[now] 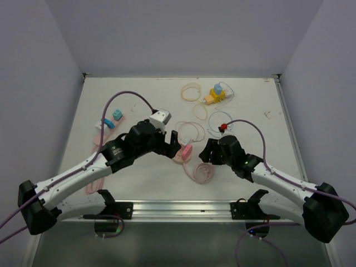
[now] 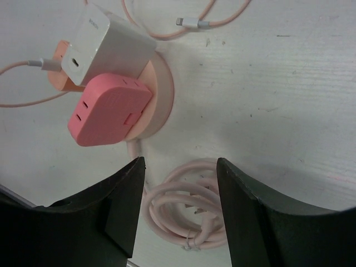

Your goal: Pull the plug off the socket

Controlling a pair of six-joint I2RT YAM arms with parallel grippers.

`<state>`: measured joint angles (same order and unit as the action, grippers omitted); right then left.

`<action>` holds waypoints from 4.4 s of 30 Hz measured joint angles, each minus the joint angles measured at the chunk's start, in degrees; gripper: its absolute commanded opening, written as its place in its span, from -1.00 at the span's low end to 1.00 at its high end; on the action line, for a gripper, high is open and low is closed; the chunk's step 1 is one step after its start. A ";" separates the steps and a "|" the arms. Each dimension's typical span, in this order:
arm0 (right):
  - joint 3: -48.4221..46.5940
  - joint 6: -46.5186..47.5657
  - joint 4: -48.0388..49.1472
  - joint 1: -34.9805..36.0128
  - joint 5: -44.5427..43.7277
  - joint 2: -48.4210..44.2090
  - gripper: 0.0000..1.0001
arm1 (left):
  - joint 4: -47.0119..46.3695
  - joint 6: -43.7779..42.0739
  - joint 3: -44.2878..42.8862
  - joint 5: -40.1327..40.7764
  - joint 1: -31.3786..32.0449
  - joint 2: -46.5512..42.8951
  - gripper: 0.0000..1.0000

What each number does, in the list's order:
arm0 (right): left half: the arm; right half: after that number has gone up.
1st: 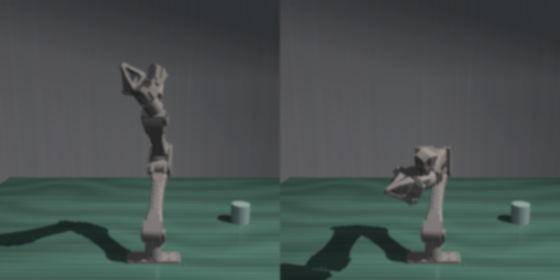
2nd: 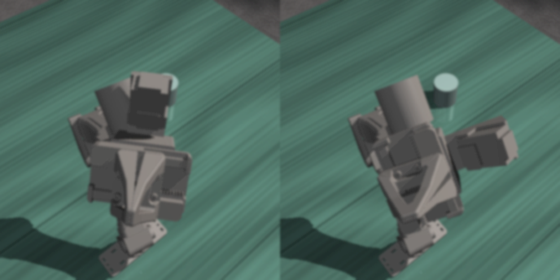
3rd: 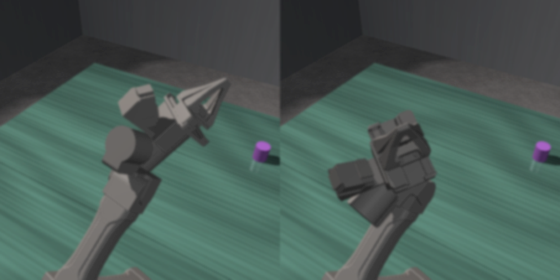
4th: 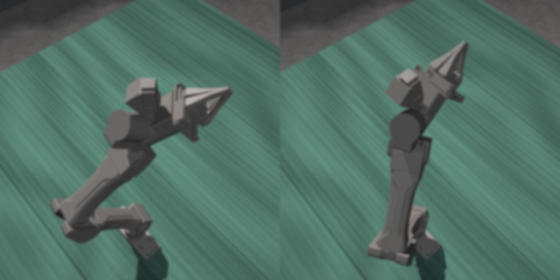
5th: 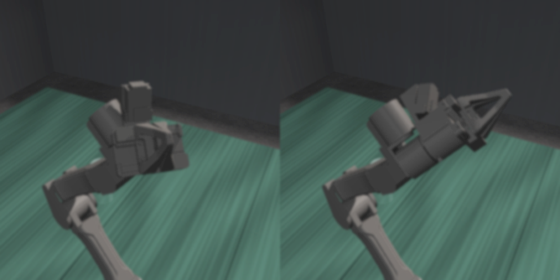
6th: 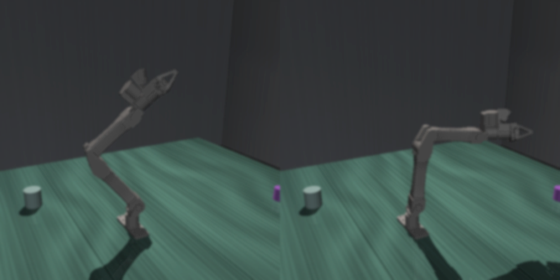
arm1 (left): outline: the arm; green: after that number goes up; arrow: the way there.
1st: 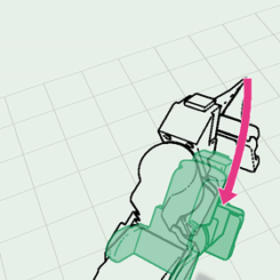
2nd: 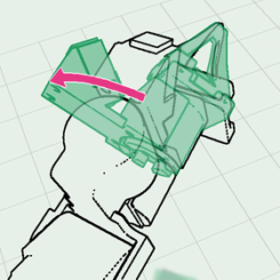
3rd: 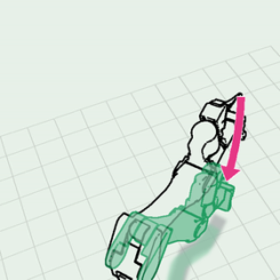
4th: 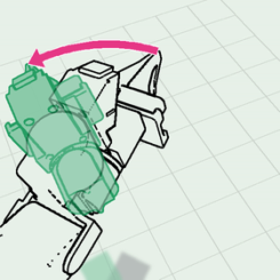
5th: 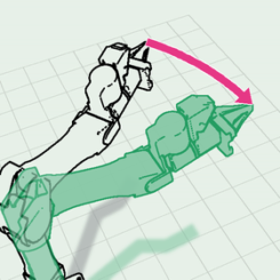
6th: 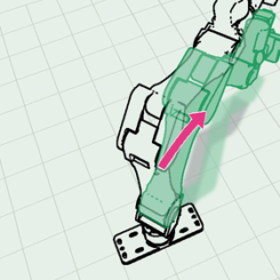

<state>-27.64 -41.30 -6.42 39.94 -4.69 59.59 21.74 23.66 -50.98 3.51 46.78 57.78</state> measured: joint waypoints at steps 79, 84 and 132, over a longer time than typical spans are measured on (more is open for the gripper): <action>8.83 -12.24 50.58 -3.56 14.75 30.56 -0.22 | 7.93 7.26 -17.79 22.12 15.02 40.19 -1.00; 6.95 -12.33 51.19 -3.52 15.76 33.00 -0.29 | 7.61 7.23 -16.94 22.40 14.47 39.43 -1.00; 9.35 -17.38 40.44 -4.68 16.50 19.69 0.56 | -8.11 12.48 -1.09 23.02 11.85 23.93 -1.00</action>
<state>-18.28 -58.67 34.02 35.27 11.81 79.29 13.63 36.14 -52.07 26.52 58.63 81.71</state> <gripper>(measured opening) 0.802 0.242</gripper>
